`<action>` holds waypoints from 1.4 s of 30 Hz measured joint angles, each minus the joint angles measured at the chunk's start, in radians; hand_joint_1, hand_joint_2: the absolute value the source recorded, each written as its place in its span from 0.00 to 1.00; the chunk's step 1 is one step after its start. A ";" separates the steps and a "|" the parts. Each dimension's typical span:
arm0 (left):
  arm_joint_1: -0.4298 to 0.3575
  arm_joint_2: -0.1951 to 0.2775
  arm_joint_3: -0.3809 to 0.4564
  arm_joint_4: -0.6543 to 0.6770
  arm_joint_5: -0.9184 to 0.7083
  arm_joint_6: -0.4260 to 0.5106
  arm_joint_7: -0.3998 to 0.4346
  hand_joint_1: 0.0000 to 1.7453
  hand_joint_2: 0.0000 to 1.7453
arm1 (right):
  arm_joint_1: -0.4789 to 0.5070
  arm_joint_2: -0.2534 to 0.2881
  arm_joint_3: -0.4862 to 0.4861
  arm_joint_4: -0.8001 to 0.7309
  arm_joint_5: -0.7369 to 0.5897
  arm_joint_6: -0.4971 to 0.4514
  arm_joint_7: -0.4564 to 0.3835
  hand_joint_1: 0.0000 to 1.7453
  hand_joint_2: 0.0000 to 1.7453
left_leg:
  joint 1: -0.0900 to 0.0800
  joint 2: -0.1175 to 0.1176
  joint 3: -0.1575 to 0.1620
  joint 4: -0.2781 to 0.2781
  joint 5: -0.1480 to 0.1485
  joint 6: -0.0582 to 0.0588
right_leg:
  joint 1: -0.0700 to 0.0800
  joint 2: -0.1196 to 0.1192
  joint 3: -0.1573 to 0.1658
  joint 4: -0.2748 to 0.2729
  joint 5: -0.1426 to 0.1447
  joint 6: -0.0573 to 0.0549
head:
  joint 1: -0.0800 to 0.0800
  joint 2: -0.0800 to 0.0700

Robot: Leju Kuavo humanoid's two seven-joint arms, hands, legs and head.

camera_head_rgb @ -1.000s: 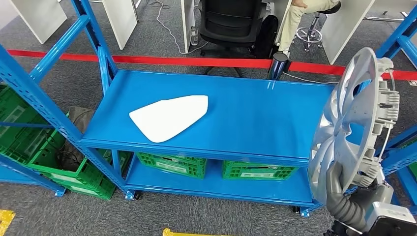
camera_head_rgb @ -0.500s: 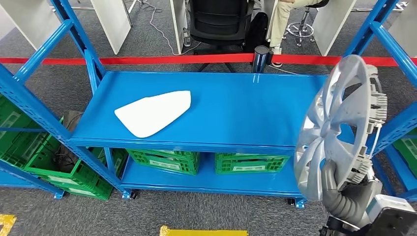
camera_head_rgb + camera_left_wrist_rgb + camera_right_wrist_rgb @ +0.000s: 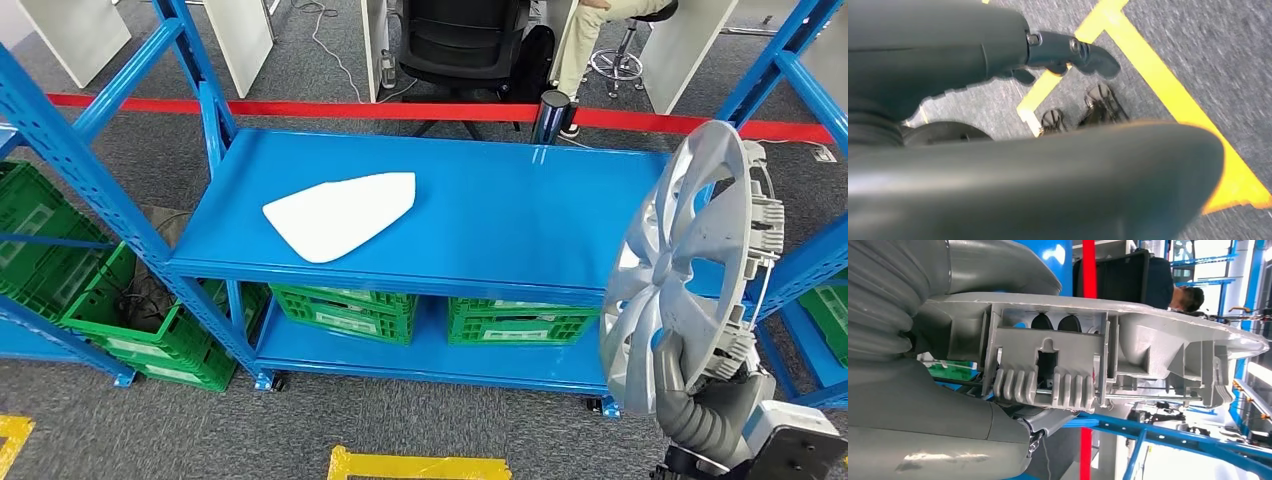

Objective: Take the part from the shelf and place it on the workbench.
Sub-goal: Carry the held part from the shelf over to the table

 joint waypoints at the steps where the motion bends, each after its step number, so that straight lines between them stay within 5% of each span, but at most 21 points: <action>1: 0.000 0.000 0.000 0.000 0.000 0.000 0.000 0.00 0.00 | 0.000 0.000 0.000 0.001 0.000 0.000 0.000 1.00 1.00 | 0.000 0.000 -0.007 0.003 0.003 -0.001 | 0.000 0.000 0.029 -0.042 0.021 -0.002 | 0.003 0.000; 4: -0.001 -0.001 0.000 0.000 0.000 0.000 0.000 0.00 0.00 | -0.003 0.000 0.000 0.002 0.000 0.000 0.000 1.00 1.00 | -0.002 -0.001 -0.022 0.014 0.012 -0.011 | 0.006 0.000 0.138 -0.235 0.076 -0.016 | 0.011 0.000; 9: -0.001 -0.001 0.000 0.000 0.000 0.000 0.001 0.00 0.00 | -0.006 0.000 0.000 0.002 0.002 0.000 0.000 1.00 1.00 | 0.001 -0.001 -0.037 0.026 0.015 -0.038 | 0.011 -0.003 0.152 -0.282 0.097 -0.043 | 0.010 0.000; 13: 0.000 -0.002 0.000 0.000 -0.001 0.000 0.007 0.00 0.00 | -0.009 0.000 0.001 0.005 0.004 0.000 0.002 1.00 1.00 | 0.007 -0.002 -0.119 0.233 -0.118 -0.052 | 0.006 -0.007 0.138 -0.286 0.126 -0.060 | -0.011 0.000; 15: 0.001 -0.001 0.000 0.000 -0.002 -0.001 0.008 0.00 0.00 | -0.009 0.000 0.001 0.010 0.004 0.000 0.004 1.00 1.00 | 0.008 -0.002 -0.126 0.285 -0.134 -0.055 | 0.006 -0.007 0.121 -0.280 0.134 -0.058 | -0.016 0.000; 20: -0.004 0.000 0.000 0.001 -0.005 -0.003 0.009 0.00 0.00 | -0.009 0.000 0.002 0.017 0.000 0.000 0.006 1.00 1.00 | 0.006 -0.003 0.045 0.024 -0.058 -0.043 | 0.006 -0.007 0.094 -0.265 0.149 -0.037 | -0.037 0.000; 24: -0.005 0.000 0.000 0.001 -0.005 -0.003 0.009 0.00 0.00 | -0.010 0.000 0.003 0.019 0.000 0.000 0.006 1.00 1.00 | 0.002 -0.002 0.039 0.008 -0.036 -0.017 | 0.002 -0.006 0.079 -0.256 0.154 -0.010 | -0.035 0.000; 26: -0.007 -0.001 0.000 0.001 -0.006 -0.003 0.010 0.00 0.00 | -0.011 -0.001 0.004 0.020 0.000 0.000 0.006 1.00 1.00 | 0.005 0.000 0.024 0.001 -0.017 -0.004 | 0.000 -0.005 0.050 -0.193 0.093 -0.002 | -0.027 0.000; 29: -0.007 0.000 0.000 0.001 -0.007 -0.005 0.012 0.00 0.00 | -0.011 -0.003 0.005 0.023 0.000 0.000 0.006 1.00 1.00 | 0.000 0.001 -0.013 0.002 0.010 0.004 | 0.000 -0.004 0.003 -0.017 -0.021 0.004 | -0.007 0.000; 31: -0.007 0.000 0.000 0.001 -0.008 -0.009 0.013 0.00 0.00 | -0.011 -0.004 0.005 0.026 0.000 0.000 0.006 1.00 1.00 | -0.002 0.001 -0.041 0.005 0.028 0.003 | 0.001 -0.004 0.031 -0.009 -0.016 0.002 | -0.001 0.000; 35: -0.008 -0.003 -0.001 0.001 -0.008 -0.016 0.013 0.00 0.00 | -0.014 -0.005 0.005 0.029 0.000 0.000 0.007 1.00 1.00 | -0.004 0.000 -0.079 0.010 0.065 -0.009 | 0.011 -0.004 0.202 -0.259 0.044 -0.018 | 0.006 0.000; 38: -0.008 -0.004 -0.001 0.002 -0.008 -0.018 0.015 0.00 0.00 | -0.016 -0.006 0.006 0.029 0.001 0.000 0.008 1.00 1.00 | -0.001 0.001 -0.082 0.004 0.090 -0.029 | 0.018 -0.004 0.205 -0.300 0.051 -0.034 | 0.006 0.000; 40: -0.006 -0.004 -0.001 0.002 -0.009 -0.018 0.015 0.00 0.00 | -0.017 -0.006 0.006 0.029 0.001 0.000 0.009 1.00 1.00 | 0.002 0.001 -0.093 0.017 0.063 -0.041 | 0.015 -0.007 0.195 -0.311 0.073 -0.049 | 0.006 0.000; 42: -0.005 -0.005 -0.002 0.003 -0.009 -0.018 0.015 0.00 0.00 | -0.018 -0.006 0.006 0.029 0.001 0.000 0.009 1.00 1.00 | 0.005 0.000 -0.116 0.099 -0.033 -0.050 | 0.012 -0.010 0.177 -0.317 0.098 -0.060 | -0.003 0.000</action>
